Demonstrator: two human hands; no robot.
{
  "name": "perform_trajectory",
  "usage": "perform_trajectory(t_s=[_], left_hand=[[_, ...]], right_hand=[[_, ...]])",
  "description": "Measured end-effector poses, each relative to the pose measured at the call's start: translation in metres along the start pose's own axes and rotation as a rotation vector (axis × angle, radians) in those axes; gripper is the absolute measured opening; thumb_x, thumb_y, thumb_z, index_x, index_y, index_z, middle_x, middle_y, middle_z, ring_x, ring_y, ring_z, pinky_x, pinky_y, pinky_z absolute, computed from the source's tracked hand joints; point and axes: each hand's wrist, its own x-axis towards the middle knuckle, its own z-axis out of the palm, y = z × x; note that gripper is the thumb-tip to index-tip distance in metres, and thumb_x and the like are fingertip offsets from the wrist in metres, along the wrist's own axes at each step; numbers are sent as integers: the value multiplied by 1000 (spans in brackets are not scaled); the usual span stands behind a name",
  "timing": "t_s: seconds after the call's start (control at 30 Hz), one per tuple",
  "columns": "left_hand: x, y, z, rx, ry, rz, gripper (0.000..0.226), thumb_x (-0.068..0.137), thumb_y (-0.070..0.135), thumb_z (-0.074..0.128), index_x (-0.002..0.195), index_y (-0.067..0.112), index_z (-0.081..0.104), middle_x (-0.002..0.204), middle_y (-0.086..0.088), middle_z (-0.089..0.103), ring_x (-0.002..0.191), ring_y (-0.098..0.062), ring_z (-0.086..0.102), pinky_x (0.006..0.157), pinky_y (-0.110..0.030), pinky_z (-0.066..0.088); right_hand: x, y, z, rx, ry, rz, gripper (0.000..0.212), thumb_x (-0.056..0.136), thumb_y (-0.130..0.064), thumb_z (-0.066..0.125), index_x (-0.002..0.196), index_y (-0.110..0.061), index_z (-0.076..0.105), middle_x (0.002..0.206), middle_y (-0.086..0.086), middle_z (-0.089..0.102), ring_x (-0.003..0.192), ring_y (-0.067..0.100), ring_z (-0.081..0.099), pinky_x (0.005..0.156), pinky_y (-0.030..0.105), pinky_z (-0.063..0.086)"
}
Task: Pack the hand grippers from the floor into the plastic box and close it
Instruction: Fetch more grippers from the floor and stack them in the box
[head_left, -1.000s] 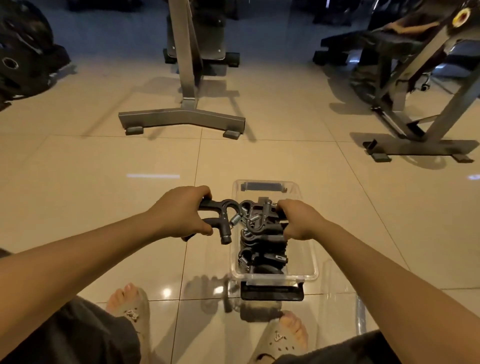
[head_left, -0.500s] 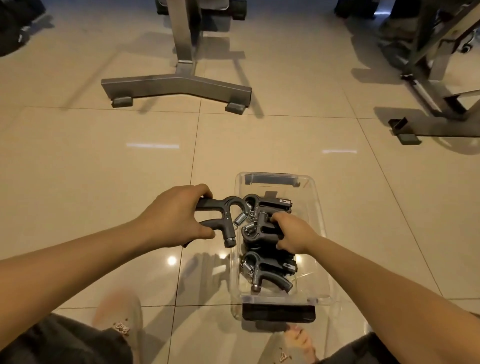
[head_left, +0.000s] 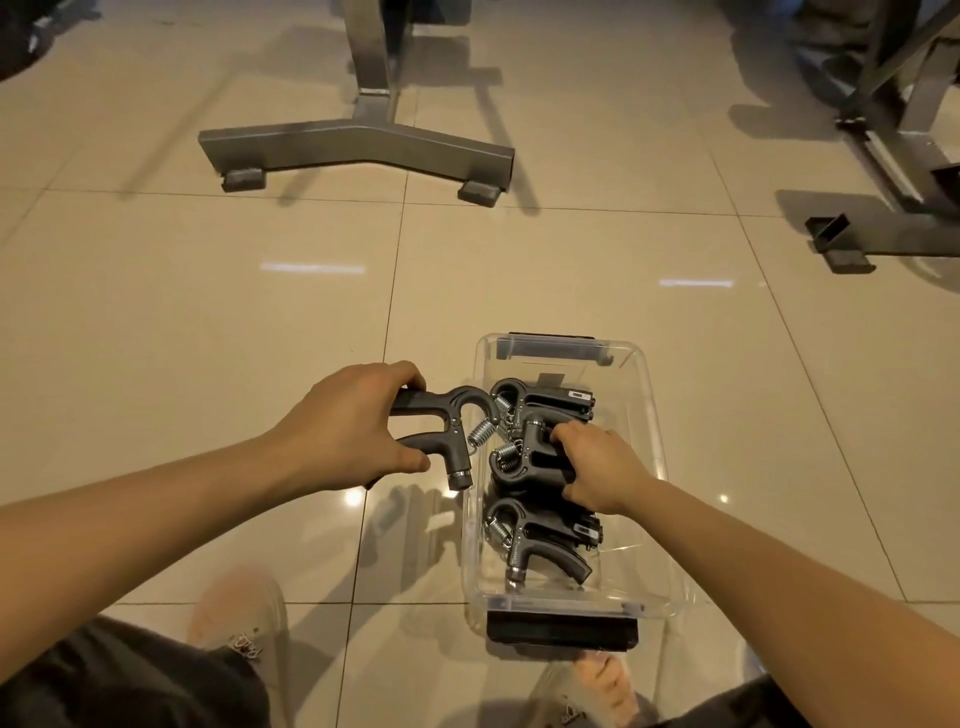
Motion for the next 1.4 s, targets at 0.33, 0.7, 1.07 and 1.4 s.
perform_trajectory(t_s=[0.33, 0.7, 1.07, 1.4], left_hand=[[-2, -6, 2, -68, 135, -48, 61, 65, 46, 86, 115, 29, 56, 100, 10, 63, 84, -13, 60, 71, -32, 45], [-13, 24, -30, -277, 473, -44, 63, 66, 47, 86, 119, 31, 54, 106, 13, 61, 96, -12, 58, 77, -30, 46], [-31, 19, -21, -437, 427, -72, 67, 66, 68, 78, 118, 33, 52, 102, 16, 61, 92, -6, 60, 78, -36, 55], [-23, 12, -47, -305, 419, 185, 46, 92, 42, 66, 137, 32, 59, 121, 17, 65, 103, 0, 60, 87, -26, 51]], right_hand=[[-6, -29, -58, 123, 168, 41, 52, 84, -53, 69, 120, -18, 60, 115, 2, 62, 108, 24, 59, 91, 40, 49], [-63, -101, -177, 1217, 192, -7, 30, 90, -30, 74, 111, -10, 67, 99, 12, 75, 81, 24, 76, 86, 44, 59], [-61, -118, -186, 1133, 244, -33, 9, 91, -15, 73, 92, -6, 72, 79, 9, 73, 67, 17, 67, 68, 29, 54], [-62, -109, -202, 629, 304, -259, 12, 86, -28, 77, 95, -20, 75, 79, 3, 72, 75, 24, 67, 73, 48, 57]])
